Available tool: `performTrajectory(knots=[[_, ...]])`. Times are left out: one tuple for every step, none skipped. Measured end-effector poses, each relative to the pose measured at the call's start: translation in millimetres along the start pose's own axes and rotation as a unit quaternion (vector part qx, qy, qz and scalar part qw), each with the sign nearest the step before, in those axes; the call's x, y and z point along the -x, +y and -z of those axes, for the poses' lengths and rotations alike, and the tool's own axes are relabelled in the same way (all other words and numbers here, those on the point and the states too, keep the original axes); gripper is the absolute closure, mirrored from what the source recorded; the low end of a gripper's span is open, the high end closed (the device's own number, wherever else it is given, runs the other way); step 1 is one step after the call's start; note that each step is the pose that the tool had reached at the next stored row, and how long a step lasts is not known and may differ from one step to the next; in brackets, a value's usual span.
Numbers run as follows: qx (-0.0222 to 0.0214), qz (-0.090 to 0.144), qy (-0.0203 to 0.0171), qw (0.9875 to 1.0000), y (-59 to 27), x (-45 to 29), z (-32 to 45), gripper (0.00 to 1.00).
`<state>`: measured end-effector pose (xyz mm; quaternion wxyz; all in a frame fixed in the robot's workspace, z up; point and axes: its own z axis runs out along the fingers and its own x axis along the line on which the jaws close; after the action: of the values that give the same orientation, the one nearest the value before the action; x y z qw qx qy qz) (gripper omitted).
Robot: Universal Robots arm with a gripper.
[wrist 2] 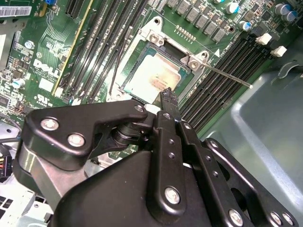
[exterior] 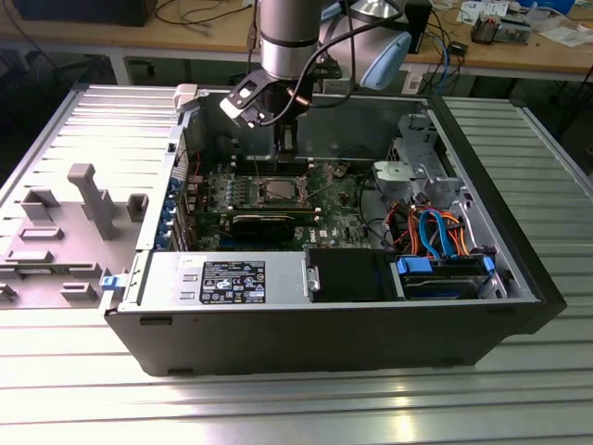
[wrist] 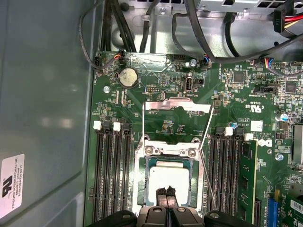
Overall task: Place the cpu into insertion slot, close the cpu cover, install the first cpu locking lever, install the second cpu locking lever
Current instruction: 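Close the cpu cover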
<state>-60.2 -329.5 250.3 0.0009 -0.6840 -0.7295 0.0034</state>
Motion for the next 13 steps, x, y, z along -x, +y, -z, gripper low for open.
performTrajectory(knots=[[0.0001,0.0,0.0001,1.0,0.0,0.0,0.0,0.89],[0.0001,0.0,0.0001,1.0,0.0,0.0,0.1,0.89],[0.0,0.0,0.0,1.0,0.0,0.0,0.2,0.89],[0.0,0.0,0.0,1.0,0.0,0.0,0.3,0.89],[0.0,0.0,0.0,1.0,0.0,0.0,0.5,0.89],[0.0,0.0,0.0,1.0,0.0,0.0,0.6,0.89],[0.0,0.0,0.0,1.0,0.0,0.0,1.0,0.89],[0.0,0.0,0.0,1.0,0.0,0.0,1.5,0.89],[0.0,0.0,0.0001,1.0,0.0,0.0,1.6,0.89],[0.0,0.0,0.0,1.0,0.0,0.0,1.7,0.89],[0.0,0.0,0.0,1.0,0.0,0.0,1.7,0.89],[0.0,0.0,0.0,1.0,0.0,0.0,1.7,0.89],[0.0,0.0,0.0,1.0,-0.1,0.0,1.7,0.89]])
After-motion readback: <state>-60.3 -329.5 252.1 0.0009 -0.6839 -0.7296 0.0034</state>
